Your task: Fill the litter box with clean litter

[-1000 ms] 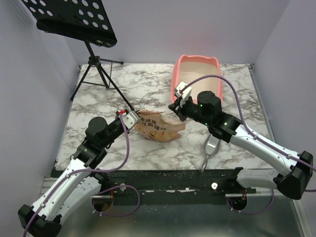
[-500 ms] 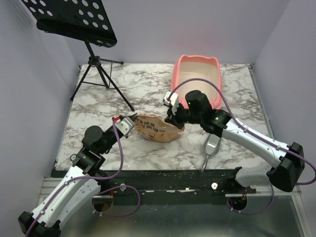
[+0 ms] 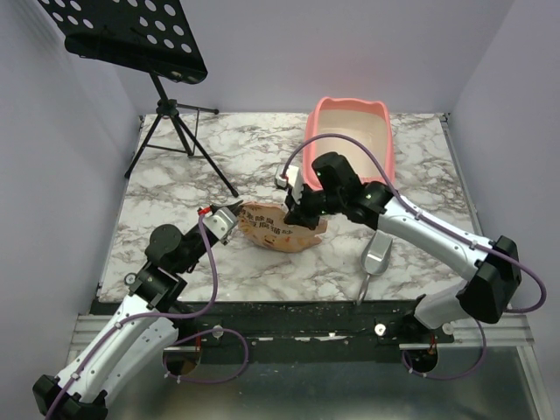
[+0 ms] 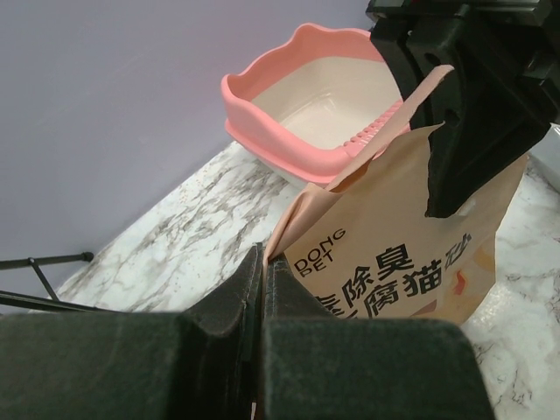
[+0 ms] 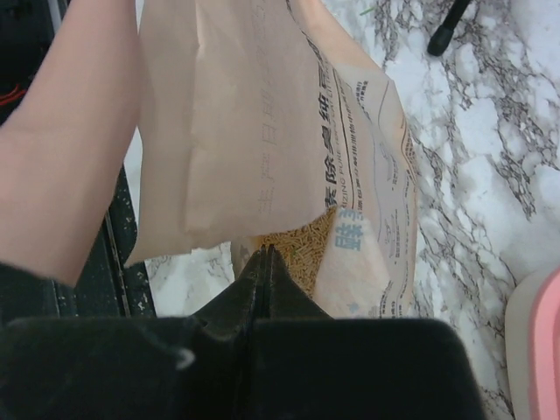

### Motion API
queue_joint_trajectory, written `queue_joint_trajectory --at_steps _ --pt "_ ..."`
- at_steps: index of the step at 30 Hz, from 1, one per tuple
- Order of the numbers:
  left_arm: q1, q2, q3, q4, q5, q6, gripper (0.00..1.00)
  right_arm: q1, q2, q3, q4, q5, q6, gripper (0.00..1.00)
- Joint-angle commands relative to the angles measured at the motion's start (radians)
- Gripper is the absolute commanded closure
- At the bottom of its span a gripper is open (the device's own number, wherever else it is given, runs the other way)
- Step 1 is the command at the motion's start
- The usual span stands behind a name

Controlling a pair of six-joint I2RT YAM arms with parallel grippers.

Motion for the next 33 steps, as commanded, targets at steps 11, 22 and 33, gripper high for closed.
queue_joint_trajectory --at_steps 11,22,33 --pt "0.003 -0.032 -0.005 0.124 -0.032 -0.022 1.0 -0.014 0.185 0.161 -0.203 -0.088 -0.01 0.89" --pt "0.003 -0.033 -0.005 0.133 -0.021 -0.03 1.0 -0.031 0.159 0.144 -0.208 0.117 0.039 0.48" --pt "0.003 0.025 0.05 0.158 0.006 -0.039 1.0 -0.036 0.149 0.164 -0.079 0.387 0.053 0.32"
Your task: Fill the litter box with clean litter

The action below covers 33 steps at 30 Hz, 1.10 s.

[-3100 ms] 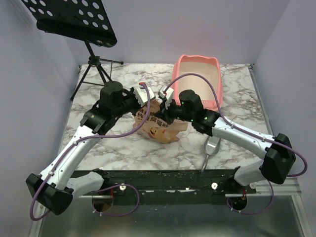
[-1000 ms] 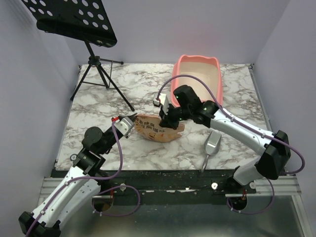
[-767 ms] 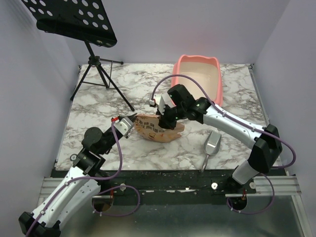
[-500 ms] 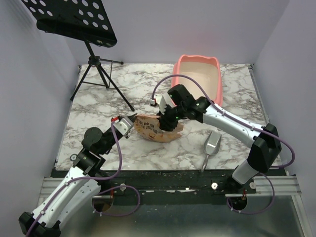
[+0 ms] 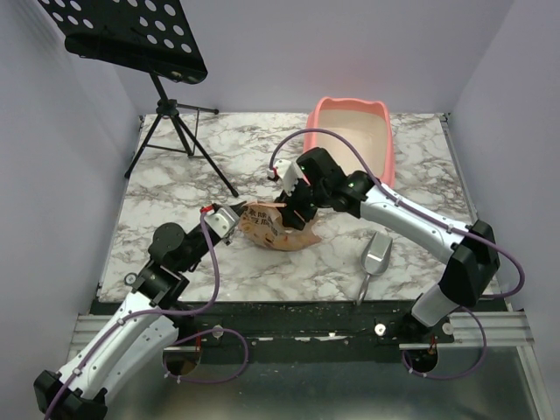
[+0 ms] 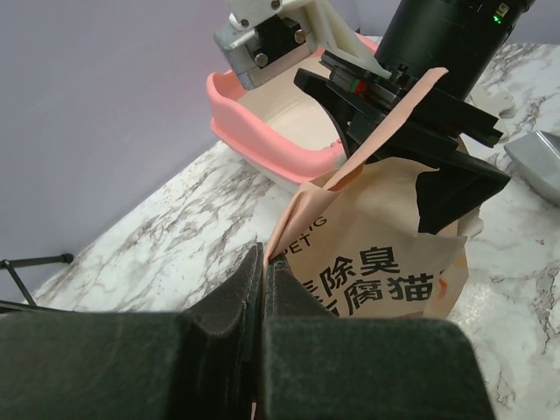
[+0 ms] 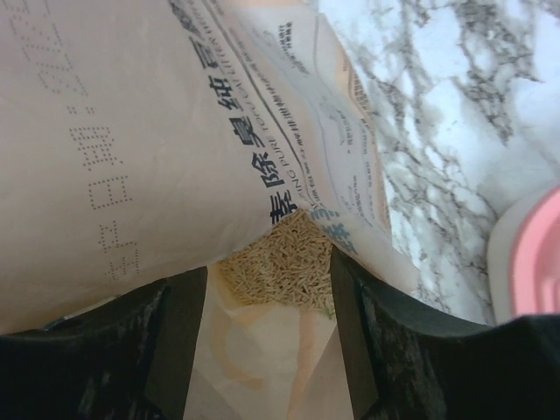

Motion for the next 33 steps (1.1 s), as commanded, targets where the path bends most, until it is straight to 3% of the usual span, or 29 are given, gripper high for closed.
queue_joint_trajectory --at_steps 1,5,11,19,23,27,33 --pt "0.006 0.024 0.075 0.133 0.001 -0.011 1.0 -0.021 -0.028 0.012 0.099 0.241 -0.011 0.32" --pt "0.006 0.091 0.136 0.147 0.01 0.012 1.0 -0.021 -0.031 0.011 0.159 0.321 -0.029 0.31" --pt "0.006 0.211 0.213 0.13 0.03 0.047 0.98 -0.022 -0.051 -0.022 0.179 0.28 -0.018 0.31" --pt "0.006 0.193 0.156 0.165 0.035 0.046 0.98 -0.029 -0.276 -0.077 0.191 0.462 0.112 0.28" --pt "0.006 0.203 0.144 0.173 0.042 0.044 0.98 -0.029 -0.399 -0.143 0.201 0.609 0.23 0.12" --pt "0.006 0.214 0.135 0.19 0.049 0.033 0.97 -0.038 -0.427 -0.189 0.075 0.718 0.371 0.13" --pt "0.006 0.237 0.144 0.201 0.046 0.029 0.92 -0.113 -0.425 -0.308 -0.092 0.646 0.636 0.16"
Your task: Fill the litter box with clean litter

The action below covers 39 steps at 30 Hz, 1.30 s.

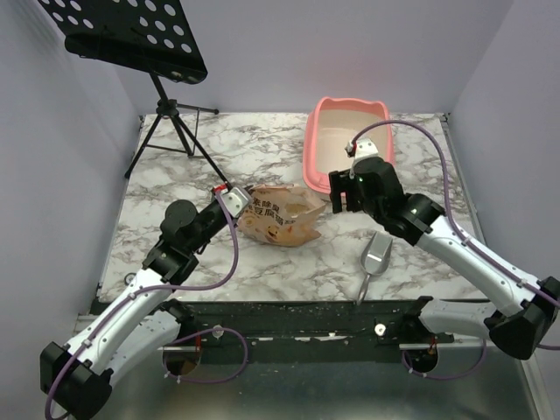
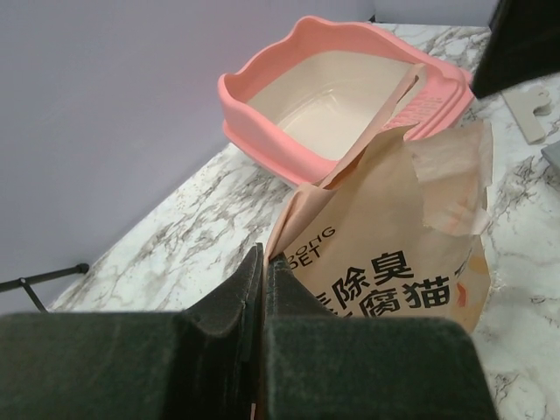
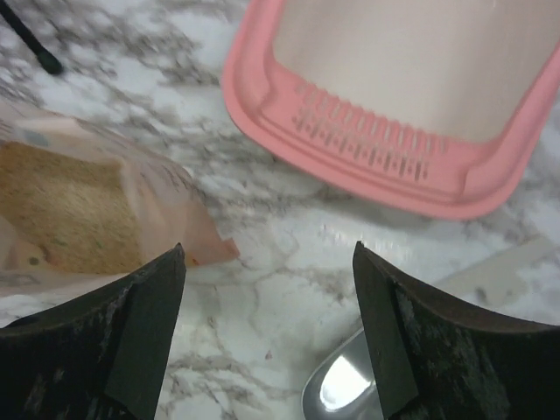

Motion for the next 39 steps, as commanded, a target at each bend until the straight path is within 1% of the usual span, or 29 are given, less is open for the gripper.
queue_joint_trajectory --at_steps 1,3,7,9,11,12,16,19,21,22,23,24,29,34,39 --pt "0.001 0.008 0.02 0.139 0.042 -0.01 0.89 -0.049 0.003 -0.132 -0.184 0.009 0.272 0.18" --pt "-0.001 0.021 0.024 0.137 0.045 -0.017 0.82 -0.05 -0.024 -0.2 -0.207 0.025 0.375 0.18" --pt "-0.001 0.05 0.058 0.108 0.074 -0.036 0.74 -0.05 -0.081 -0.312 -0.305 0.098 0.602 0.2" --pt "-0.001 0.064 0.073 0.096 0.074 -0.037 0.7 -0.05 -0.101 -0.343 -0.356 0.102 0.674 0.21" --pt "-0.001 0.071 0.078 0.091 0.074 -0.028 0.66 -0.05 -0.112 -0.372 -0.39 0.075 0.723 0.21" --pt "-0.001 0.074 0.08 0.091 0.071 -0.025 0.64 -0.05 -0.116 -0.381 -0.405 0.058 0.742 0.21" --pt "-0.001 0.065 0.081 0.084 0.06 -0.016 0.45 -0.05 -0.107 -0.423 -0.45 -0.04 0.794 0.21" --pt "-0.001 0.044 0.075 0.09 0.025 -0.022 0.38 -0.05 -0.106 -0.458 -0.441 -0.094 0.812 0.21" --pt "-0.001 0.012 0.051 0.123 -0.018 -0.043 0.34 -0.05 -0.113 -0.482 -0.425 -0.131 0.819 0.22" --pt "0.001 -0.016 0.034 0.148 -0.032 -0.045 0.31 -0.05 -0.119 -0.498 -0.41 -0.148 0.823 0.23" --pt "-0.001 -0.036 0.012 0.172 -0.05 -0.05 0.25 -0.05 -0.127 -0.51 -0.401 -0.166 0.829 0.23" --pt "0.001 -0.048 0.002 0.186 -0.069 -0.05 0.23 -0.05 -0.133 -0.53 -0.393 -0.181 0.834 0.23" --pt "-0.001 -0.068 -0.006 0.176 -0.07 -0.054 0.19 -0.05 -0.141 -0.573 -0.355 -0.237 0.843 0.25" --pt "-0.001 -0.071 -0.011 0.182 -0.061 -0.067 0.18 -0.05 -0.121 -0.598 -0.315 -0.264 0.843 0.28" --pt "-0.001 -0.061 0.008 0.151 -0.052 -0.08 0.16 -0.049 -0.07 -0.605 -0.281 -0.269 0.834 0.37"
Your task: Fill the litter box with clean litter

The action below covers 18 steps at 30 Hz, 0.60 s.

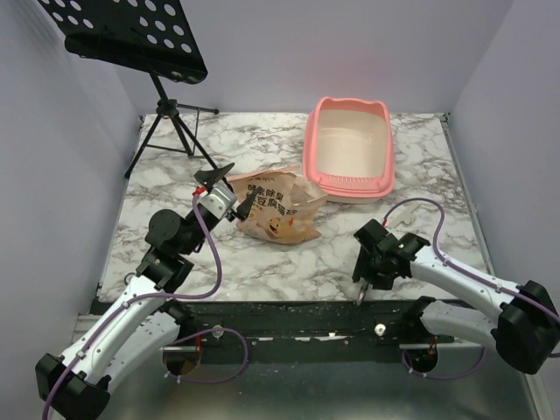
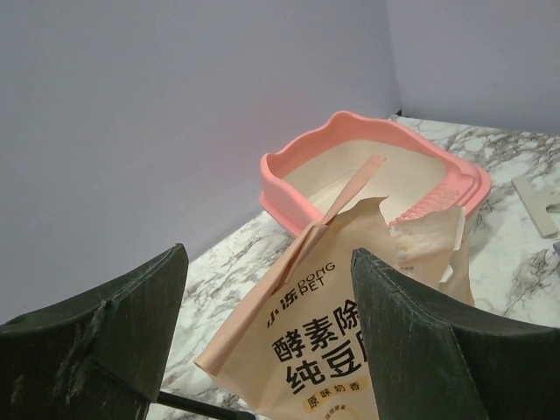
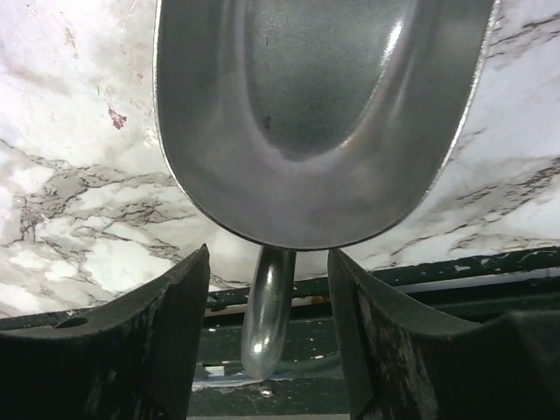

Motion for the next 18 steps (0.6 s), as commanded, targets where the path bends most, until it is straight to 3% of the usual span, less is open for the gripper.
queue_joint_trajectory --at_steps 1,4,8,11,18 --pt "-0.001 0.008 0.011 -0.012 -0.003 -0.023 0.16 0.001 0.044 -0.011 0.049 -0.028 0.005 0.38" --pt "-0.001 0.016 0.019 -0.025 -0.008 -0.024 0.16 0.001 0.056 -0.008 0.045 -0.014 -0.001 0.48" --pt "-0.001 0.019 0.019 -0.029 -0.011 -0.021 0.16 0.001 0.039 -0.014 0.039 -0.005 -0.003 0.81" --pt "-0.001 0.017 0.016 -0.034 -0.012 -0.014 0.16 0.001 0.025 -0.023 0.031 -0.008 0.0 1.0" --pt "-0.001 0.043 0.089 -0.144 0.014 -0.02 0.18 0.003 -0.137 0.039 -0.128 0.093 -0.021 1.0"
